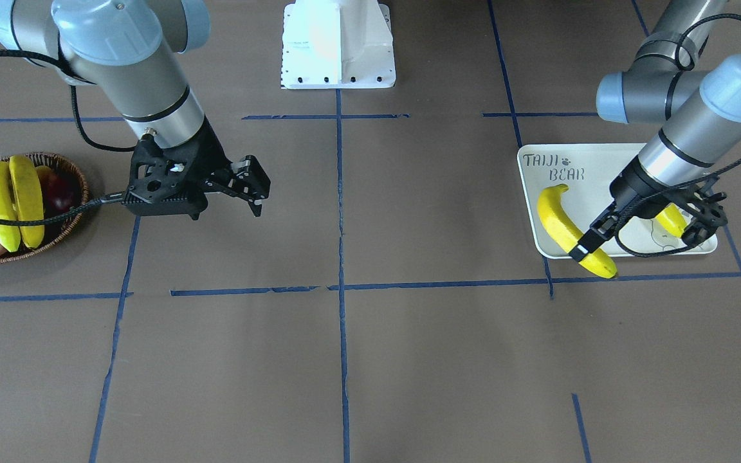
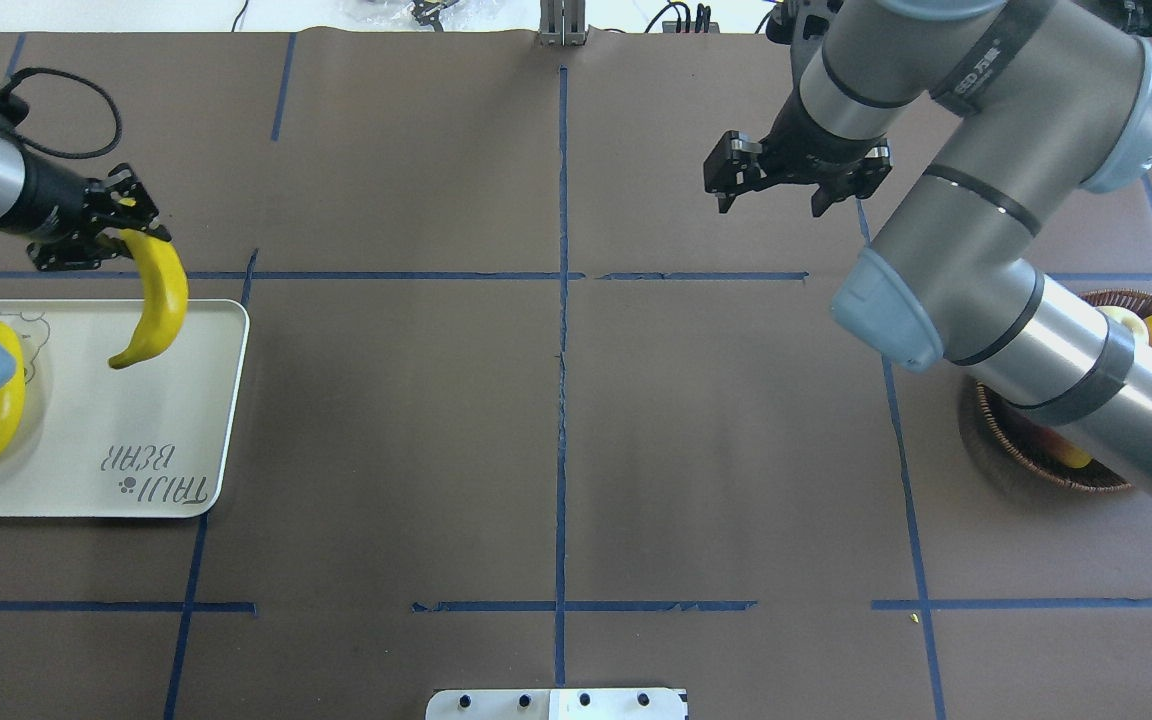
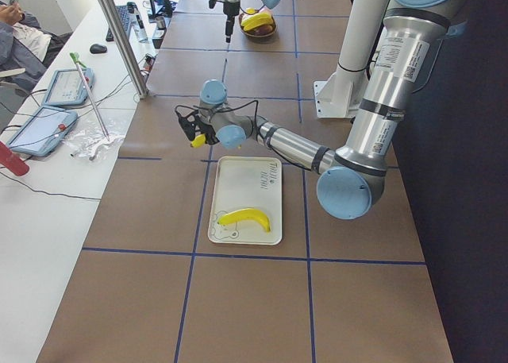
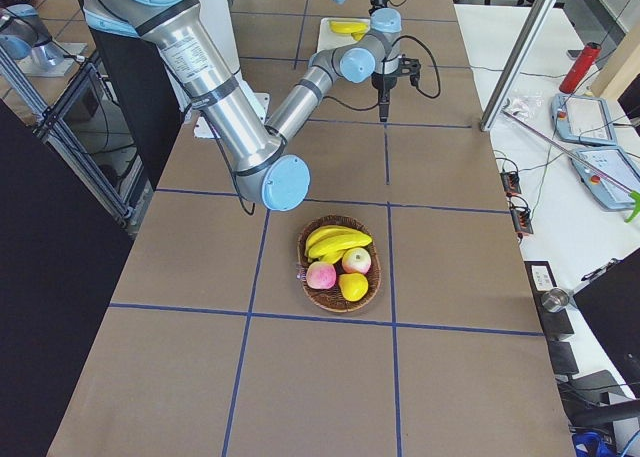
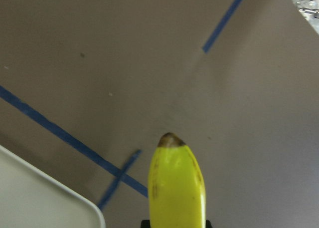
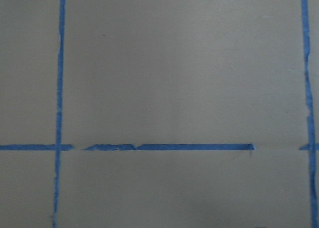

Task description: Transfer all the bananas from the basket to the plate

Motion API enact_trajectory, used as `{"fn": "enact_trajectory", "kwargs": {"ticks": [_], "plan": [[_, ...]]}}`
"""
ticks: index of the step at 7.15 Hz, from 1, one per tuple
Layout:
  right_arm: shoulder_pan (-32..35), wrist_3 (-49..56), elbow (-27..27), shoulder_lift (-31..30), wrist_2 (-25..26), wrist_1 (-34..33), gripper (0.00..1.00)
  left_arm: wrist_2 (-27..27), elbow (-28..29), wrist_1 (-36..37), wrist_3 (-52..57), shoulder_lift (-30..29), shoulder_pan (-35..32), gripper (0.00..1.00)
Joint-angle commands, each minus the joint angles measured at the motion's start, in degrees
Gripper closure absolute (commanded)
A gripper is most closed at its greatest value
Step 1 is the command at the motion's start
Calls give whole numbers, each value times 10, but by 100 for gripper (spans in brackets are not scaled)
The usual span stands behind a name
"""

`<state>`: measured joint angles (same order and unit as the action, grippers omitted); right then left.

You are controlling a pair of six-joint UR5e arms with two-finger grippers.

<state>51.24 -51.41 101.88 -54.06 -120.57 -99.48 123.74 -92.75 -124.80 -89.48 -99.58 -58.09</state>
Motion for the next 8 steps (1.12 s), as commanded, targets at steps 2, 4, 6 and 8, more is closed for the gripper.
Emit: {"fn": "enact_trajectory", "kwargs": {"ticks": [2,4,6,8], "plan": [[44,83,0,-27,-33,-20,0,-1,14,0,102,79,1,99],[46,83,0,-28,-33,-20,0,-1,40,-8,127,83,2,91],[48,83,0,-27,-33,-20,0,-1,45,-8,140,83,2,88],[47,83,1,-27,-33,-20,0,-1,57,-8,179,83,2,30]]}}
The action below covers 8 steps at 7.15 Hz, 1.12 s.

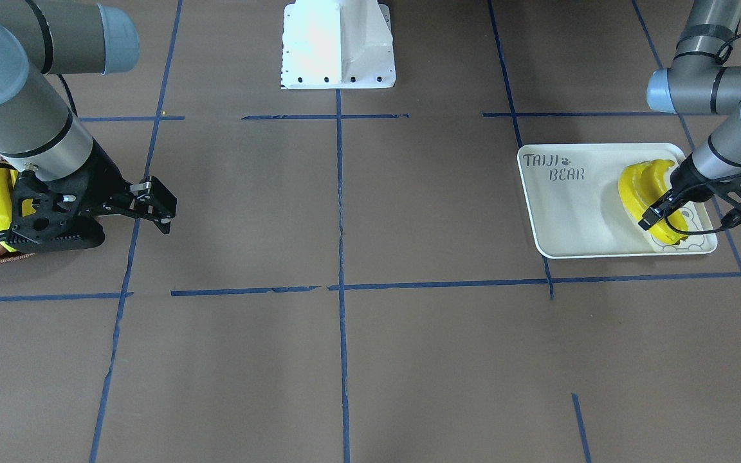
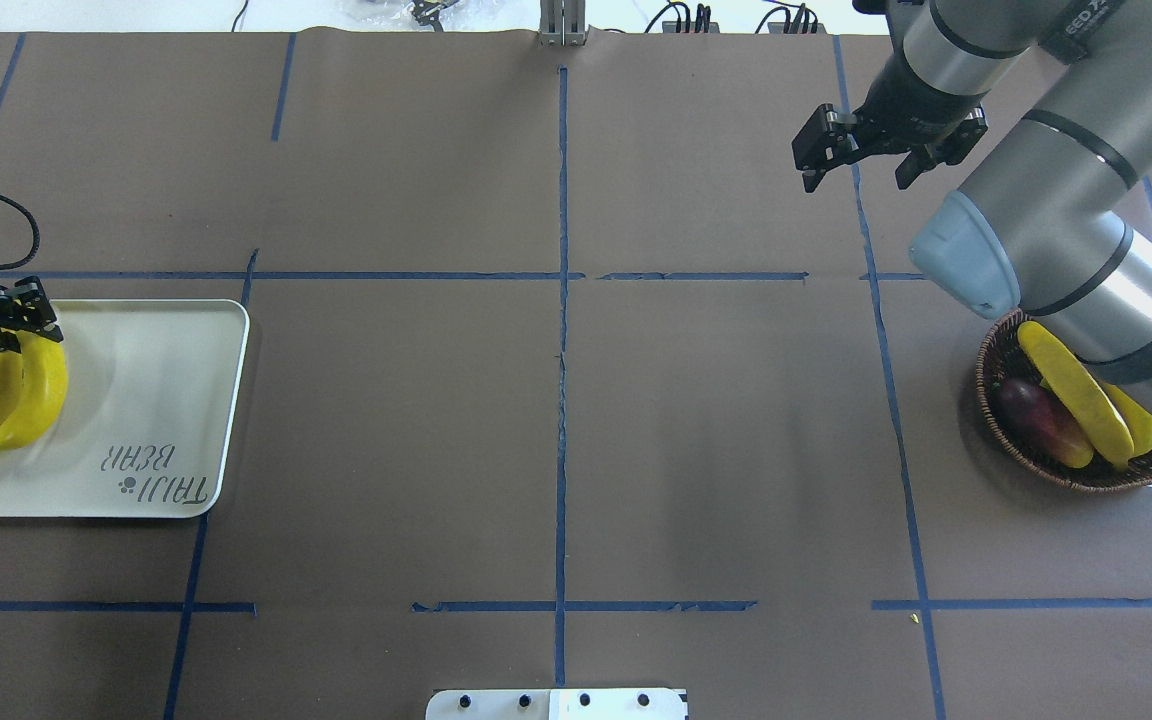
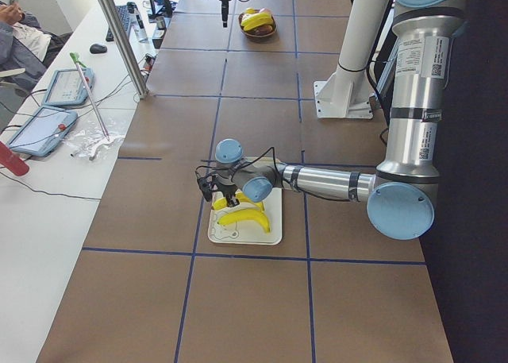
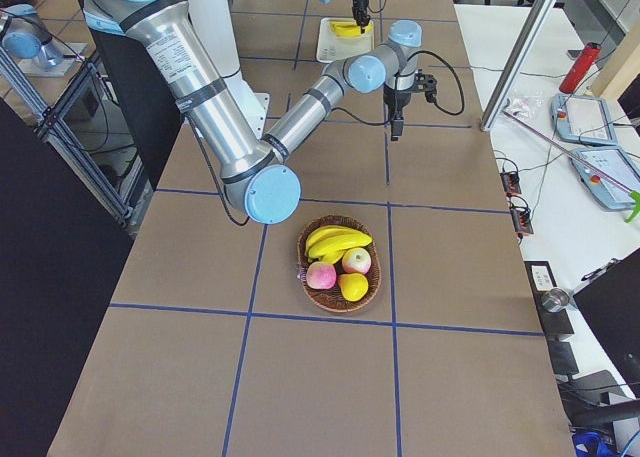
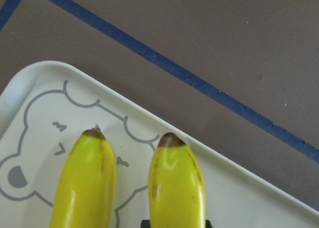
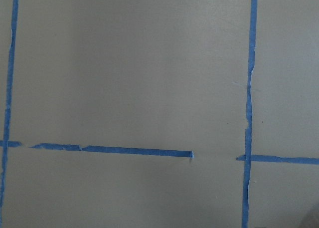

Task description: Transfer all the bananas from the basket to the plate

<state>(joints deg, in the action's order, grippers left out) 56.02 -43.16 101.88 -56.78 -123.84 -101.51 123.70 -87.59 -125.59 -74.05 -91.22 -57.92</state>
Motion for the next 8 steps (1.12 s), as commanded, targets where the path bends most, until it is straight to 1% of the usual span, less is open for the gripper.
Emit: {"fn": "enact_trajectory", "kwargs": {"ticks": [1,3,4,5,6,7,8], "plan": [[0,0,1,-1,0,0,0,0,4,0,35,1,0,0],[3,0,2,0,0,0,0,8,-18,4,36,-2,-4,0],[8,0,2,-1,0,-1,0,8,-43,9,38,-3,-6,0],[8,1,3,-5,0,-1,0,35,-66,12,38,-5,-18,0],[15,33,10,-24,-1,-1,0,66,-84,12,40,-5,-32,0],[32,89,20,-48,-1,-1,0,73,-105,15,63,-6,-30,0],[46,128,31,-78,-1,-1,0,94,-113,27,71,-25,-28,0]]}}
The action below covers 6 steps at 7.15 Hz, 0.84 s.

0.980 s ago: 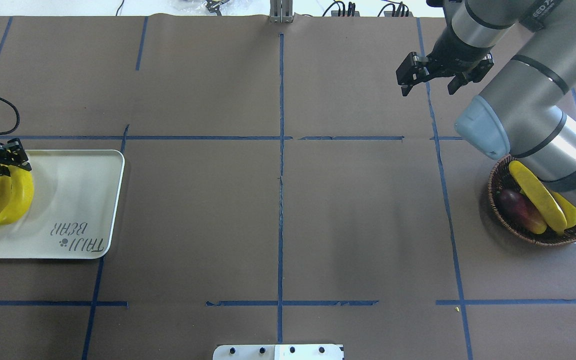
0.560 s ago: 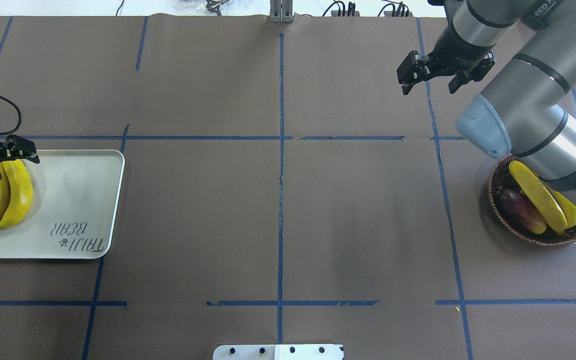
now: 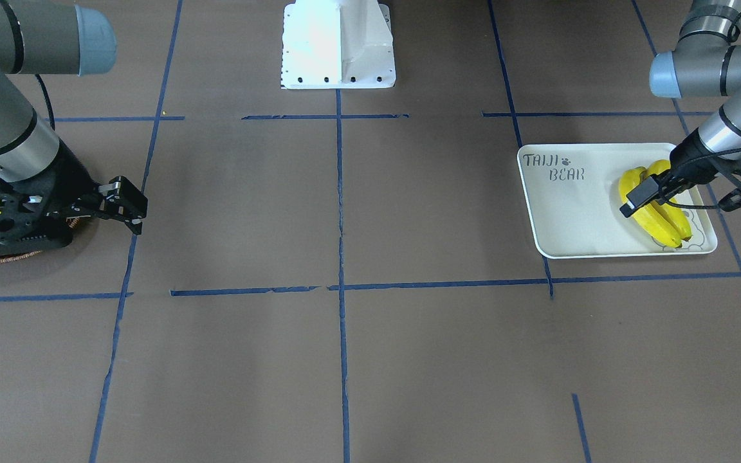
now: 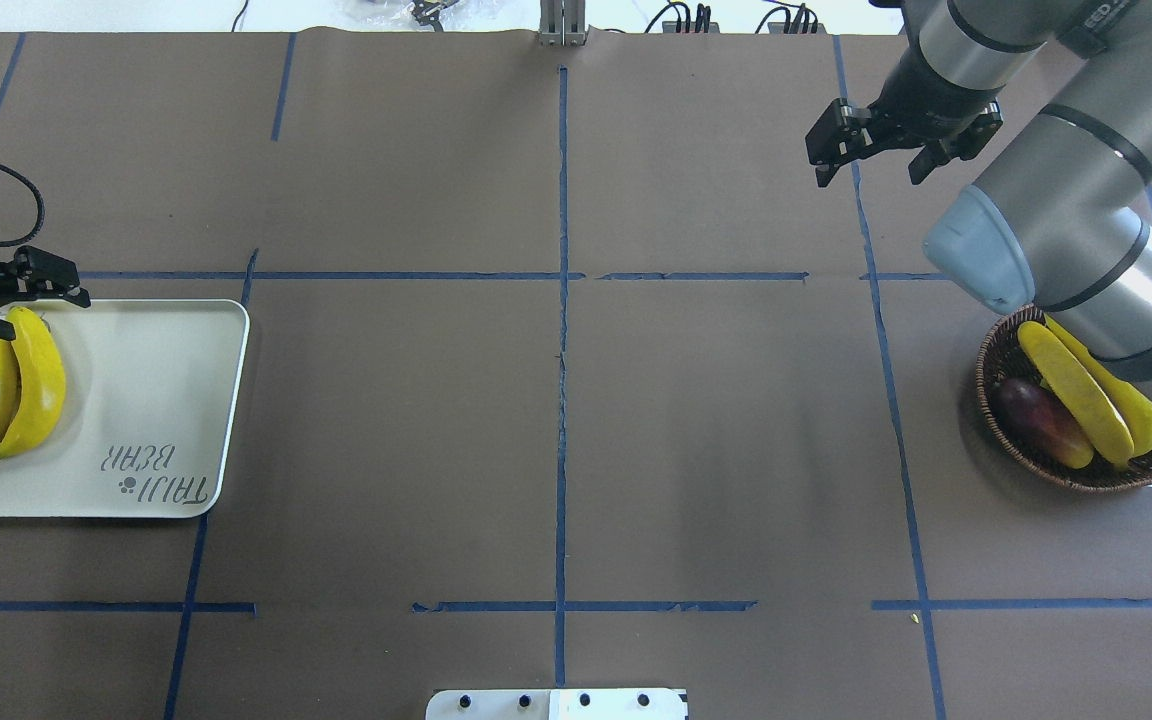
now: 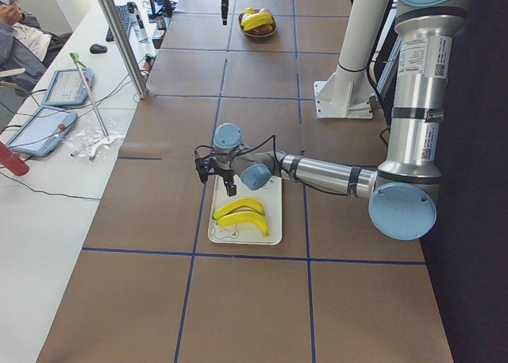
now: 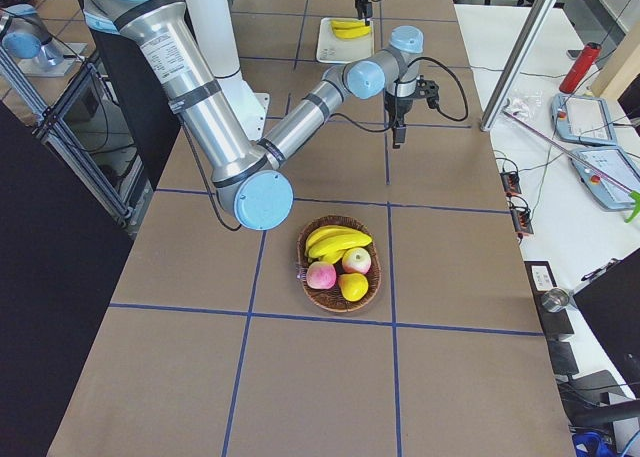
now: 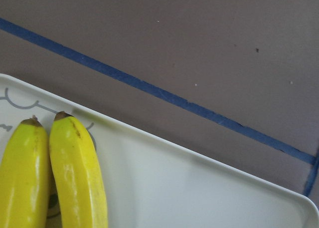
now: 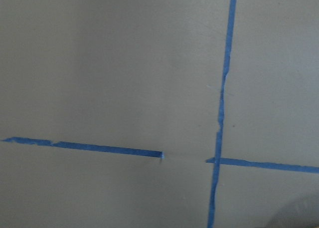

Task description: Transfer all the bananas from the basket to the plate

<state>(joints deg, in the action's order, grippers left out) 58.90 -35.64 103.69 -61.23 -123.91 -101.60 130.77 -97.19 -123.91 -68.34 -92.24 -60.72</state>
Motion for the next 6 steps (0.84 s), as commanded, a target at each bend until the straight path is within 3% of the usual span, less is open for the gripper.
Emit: {"fn": "enact_trajectory", "kwargs": {"ticks": [1,4,6], "plan": [[33,102,39,-81,0,1,0,28,-19,11,13,-33,2,0],[39,173,131,-242,27,8,0,26,-18,11,13,-42,4,0],[36,195,129,-308,55,43,0,26,-18,10,13,-44,5,0]]}}
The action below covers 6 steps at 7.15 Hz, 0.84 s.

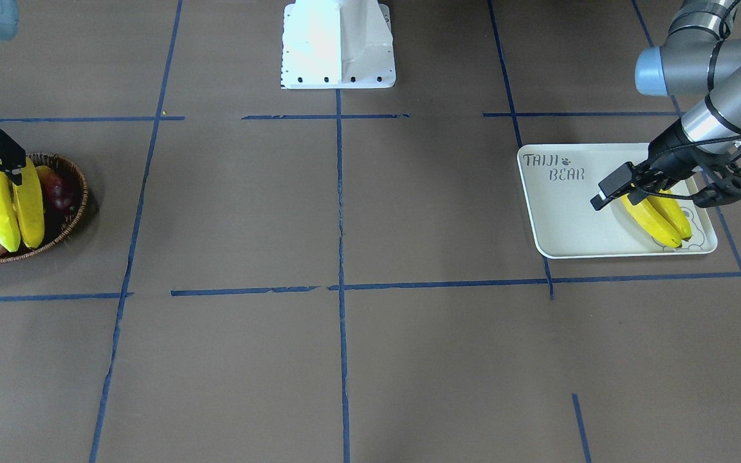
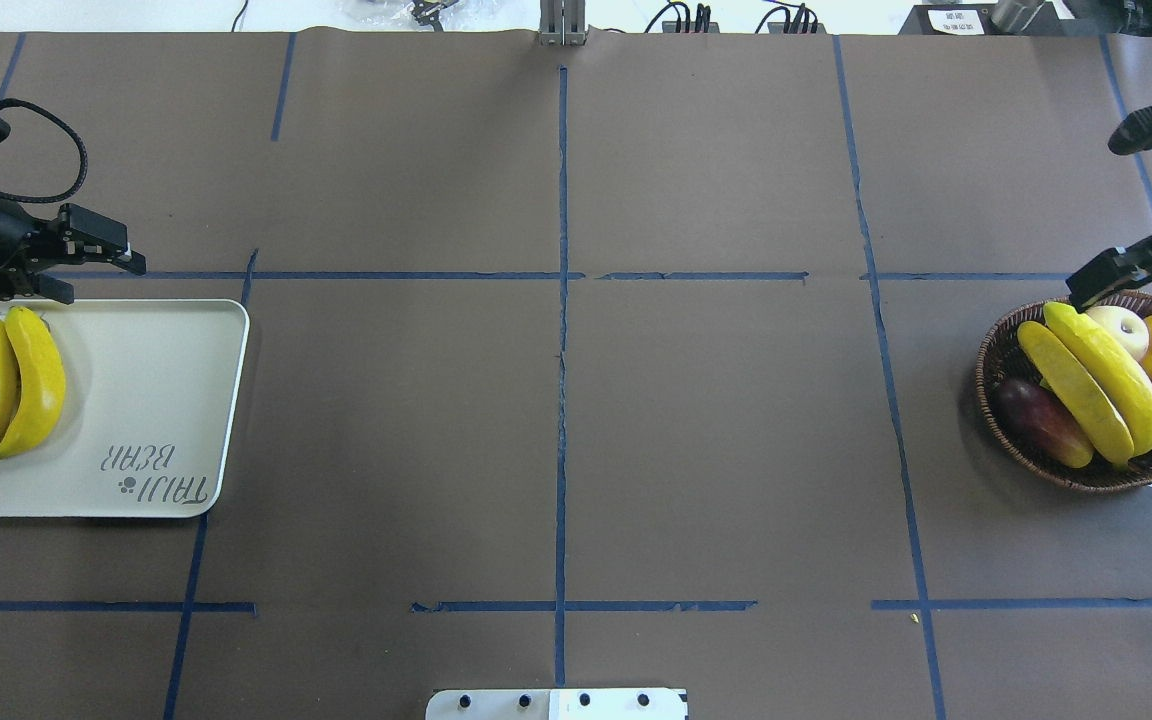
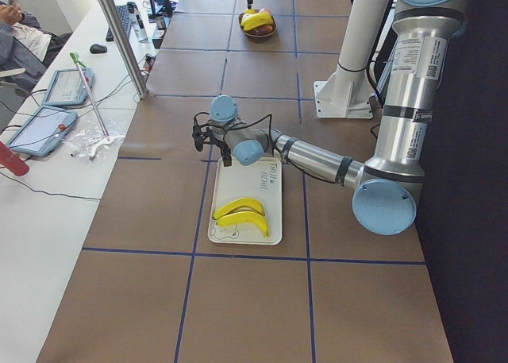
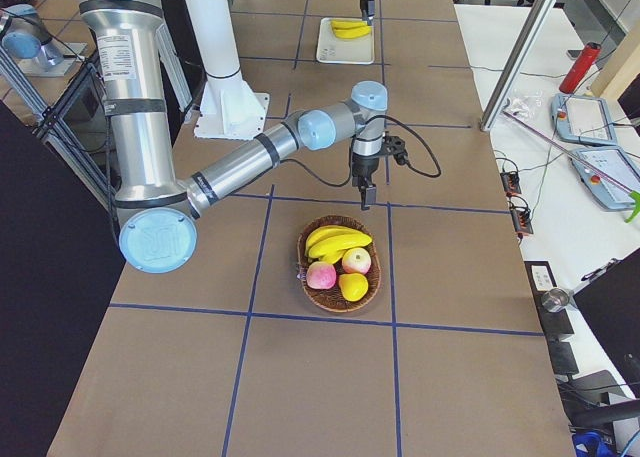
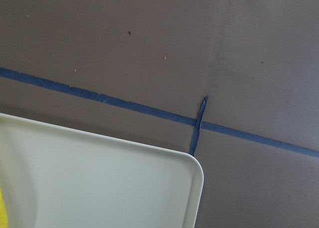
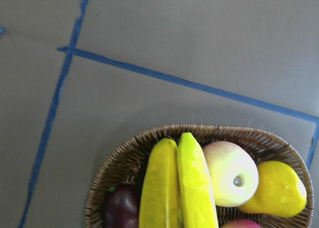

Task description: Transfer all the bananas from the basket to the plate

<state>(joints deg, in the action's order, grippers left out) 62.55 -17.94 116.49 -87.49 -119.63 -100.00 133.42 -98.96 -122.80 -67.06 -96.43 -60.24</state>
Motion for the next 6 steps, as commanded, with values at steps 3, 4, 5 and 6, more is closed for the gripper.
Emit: {"fn": "enact_trajectory", "kwargs": {"ticks": [3,4,5,6], "plan": [[-4,14,-48,-59,5,106,0,0,-1,-1,1,-1,0,0],[-7,14,-53,-59,-9,106,0,0,-1,-2,1,-1,0,0],[-10,12,-57,-59,-17,106,0,0,-1,-2,1,-1,0,0],[-20,12,-57,-60,-21,105,0,0,0,-2,1,-1,0,0]]}}
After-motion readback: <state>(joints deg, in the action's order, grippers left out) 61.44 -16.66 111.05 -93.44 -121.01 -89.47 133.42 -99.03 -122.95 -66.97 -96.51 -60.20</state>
